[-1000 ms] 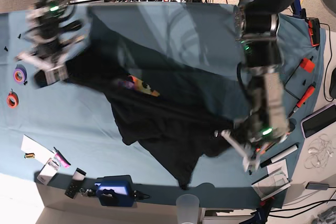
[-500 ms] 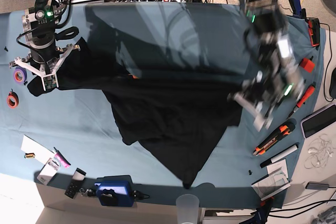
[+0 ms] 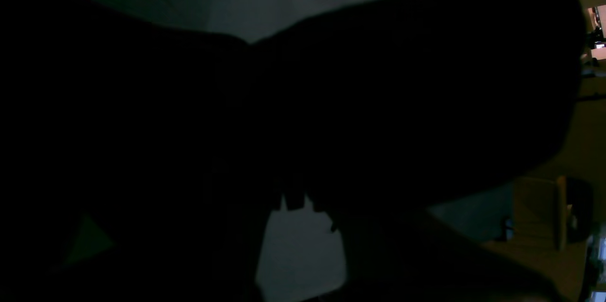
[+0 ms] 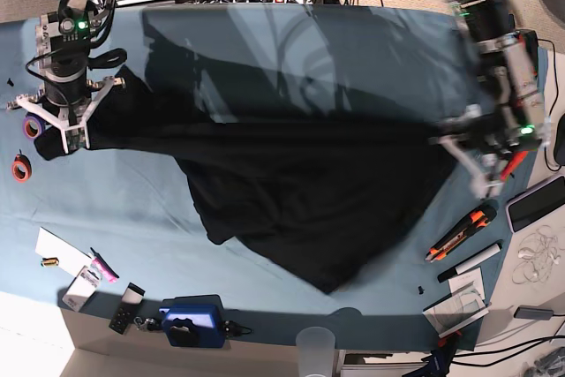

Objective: Layout the t-shirt on the table in an organized manner, then fold the t-shirt properly

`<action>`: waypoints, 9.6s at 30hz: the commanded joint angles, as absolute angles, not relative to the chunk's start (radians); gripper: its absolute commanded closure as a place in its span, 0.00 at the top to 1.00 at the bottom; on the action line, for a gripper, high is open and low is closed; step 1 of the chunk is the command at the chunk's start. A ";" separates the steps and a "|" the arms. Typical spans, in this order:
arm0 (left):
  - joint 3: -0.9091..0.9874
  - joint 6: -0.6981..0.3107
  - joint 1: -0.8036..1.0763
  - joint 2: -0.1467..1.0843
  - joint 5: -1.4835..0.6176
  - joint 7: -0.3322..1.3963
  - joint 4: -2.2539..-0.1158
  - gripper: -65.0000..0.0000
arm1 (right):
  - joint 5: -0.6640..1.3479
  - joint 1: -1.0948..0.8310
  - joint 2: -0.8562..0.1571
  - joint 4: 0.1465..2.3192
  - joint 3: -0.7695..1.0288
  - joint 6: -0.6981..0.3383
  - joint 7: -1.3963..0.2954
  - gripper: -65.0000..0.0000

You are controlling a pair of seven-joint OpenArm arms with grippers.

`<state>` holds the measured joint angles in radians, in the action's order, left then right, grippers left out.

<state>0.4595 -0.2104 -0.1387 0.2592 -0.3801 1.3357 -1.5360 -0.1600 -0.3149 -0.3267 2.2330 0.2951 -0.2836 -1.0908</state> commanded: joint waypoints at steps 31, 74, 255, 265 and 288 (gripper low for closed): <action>0.072 -0.698 -0.147 0.352 -0.771 1.140 -1.690 0.47 | -0.112 -0.191 -0.349 2.243 0.318 -0.302 -1.027 0.00; -0.698 -0.120 -0.147 0.340 0.155 0.807 -1.604 0.37 | -0.112 -0.191 -0.349 2.212 0.318 -0.302 -1.039 0.00; -0.152 0.011 0.382 0.571 0.321 1.098 -1.980 0.00 | 1.016 -0.508 -0.375 1.938 0.637 -0.698 -1.362 0.00; -0.152 -0.049 0.379 0.571 0.274 1.046 -2.061 0.00 | 1.005 -0.467 -0.375 1.938 0.637 -0.698 -1.354 0.00; -0.152 -0.124 0.183 0.571 0.093 1.017 -2.041 0.00 | 0.803 -0.266 -0.374 1.935 0.636 -0.682 -1.325 0.00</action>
